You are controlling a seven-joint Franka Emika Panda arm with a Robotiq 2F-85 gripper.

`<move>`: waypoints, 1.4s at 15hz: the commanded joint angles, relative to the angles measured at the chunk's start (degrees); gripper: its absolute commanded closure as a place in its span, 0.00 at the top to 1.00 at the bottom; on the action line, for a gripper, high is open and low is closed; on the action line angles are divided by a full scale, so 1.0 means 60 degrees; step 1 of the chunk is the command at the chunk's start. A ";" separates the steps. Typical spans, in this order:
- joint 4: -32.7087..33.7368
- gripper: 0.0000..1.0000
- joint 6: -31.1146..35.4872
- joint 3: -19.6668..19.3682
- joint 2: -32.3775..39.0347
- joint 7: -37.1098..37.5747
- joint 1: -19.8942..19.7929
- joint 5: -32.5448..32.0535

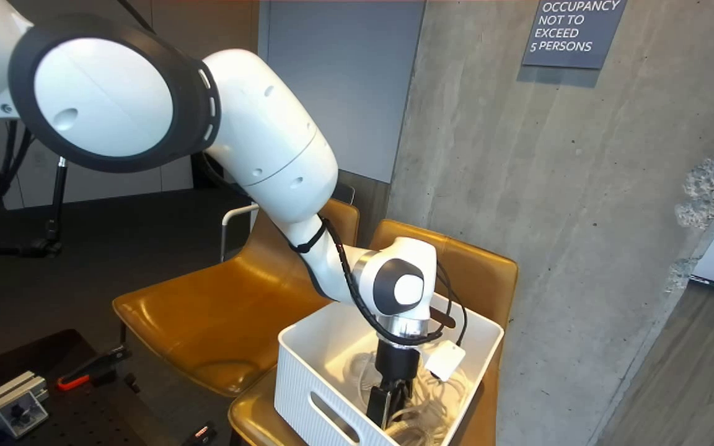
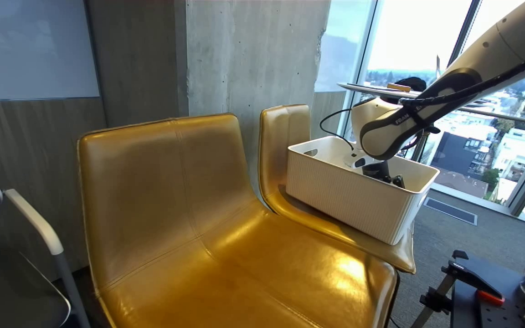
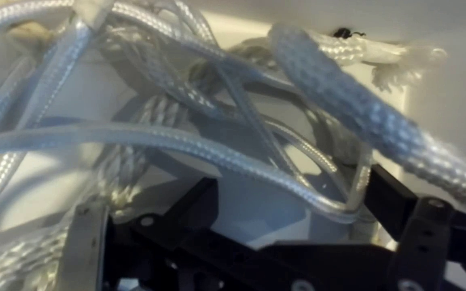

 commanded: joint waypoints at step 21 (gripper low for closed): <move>0.0498 0.02 -0.1591 0.0449 -0.1857 0.0849 0.0639 0.0844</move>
